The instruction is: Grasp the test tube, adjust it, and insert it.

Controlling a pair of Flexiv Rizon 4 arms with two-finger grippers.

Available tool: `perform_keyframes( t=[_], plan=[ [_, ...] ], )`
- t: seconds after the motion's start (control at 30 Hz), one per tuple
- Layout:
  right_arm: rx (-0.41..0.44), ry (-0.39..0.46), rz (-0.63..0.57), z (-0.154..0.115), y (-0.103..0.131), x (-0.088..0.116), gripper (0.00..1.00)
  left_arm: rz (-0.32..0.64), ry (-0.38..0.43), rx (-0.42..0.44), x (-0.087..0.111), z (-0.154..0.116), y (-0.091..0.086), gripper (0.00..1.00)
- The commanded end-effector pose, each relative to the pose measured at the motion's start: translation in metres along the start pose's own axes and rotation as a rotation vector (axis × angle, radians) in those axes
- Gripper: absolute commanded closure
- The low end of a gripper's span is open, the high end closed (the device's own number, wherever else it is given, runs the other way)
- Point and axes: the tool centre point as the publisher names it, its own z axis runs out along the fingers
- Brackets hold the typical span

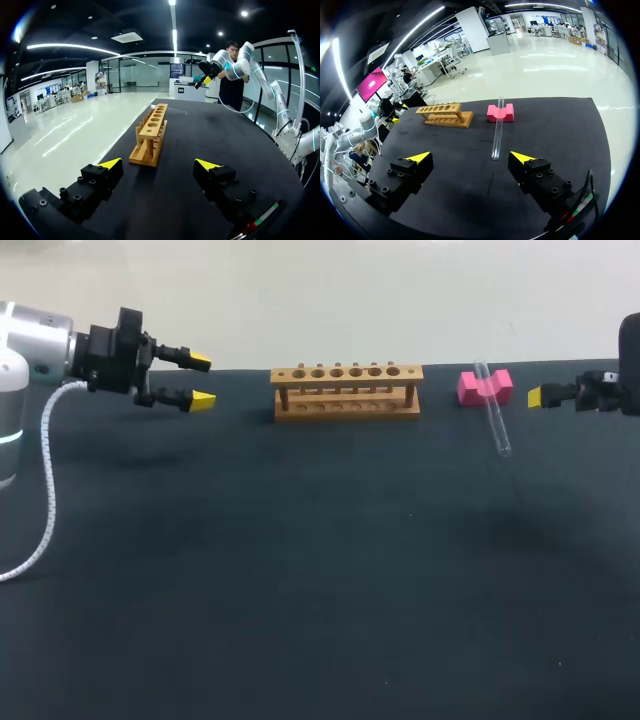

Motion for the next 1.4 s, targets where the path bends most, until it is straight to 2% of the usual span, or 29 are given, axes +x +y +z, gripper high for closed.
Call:
perform_keyframes(
  t=[0.03, 0.9, 1.1, 1.27, 1.4],
  plan=[
    [0.0, 0.0, -0.001, -0.001, 0.0, 0.0, 0.0, 0.002, -0.002, -0.012, 0.0, -0.001, -0.005, 0.0],
    [0.0, 0.0, -0.001, -0.001, 0.0, 0.0, 0.0, 0.002, -0.002, -0.012, 0.0, -0.001, -0.005, 0.0],
    [0.089, -0.08, 0.005, 0.012, 0.004, -0.009, 0.0, 0.002, -0.002, -0.012, 0.0, -0.001, -0.005, 0.0],
    [0.169, -0.114, -0.03, 0.032, 0.004, -0.011, 0.0, 0.002, -0.002, -0.012, 0.0, -0.001, -0.005, 0.0],
    [0.222, -0.178, -0.052, 0.047, -0.001, -0.013, 0.0, 0.002, -0.002, -0.012, 0.0, -0.001, -0.005, 0.0]
  ],
)
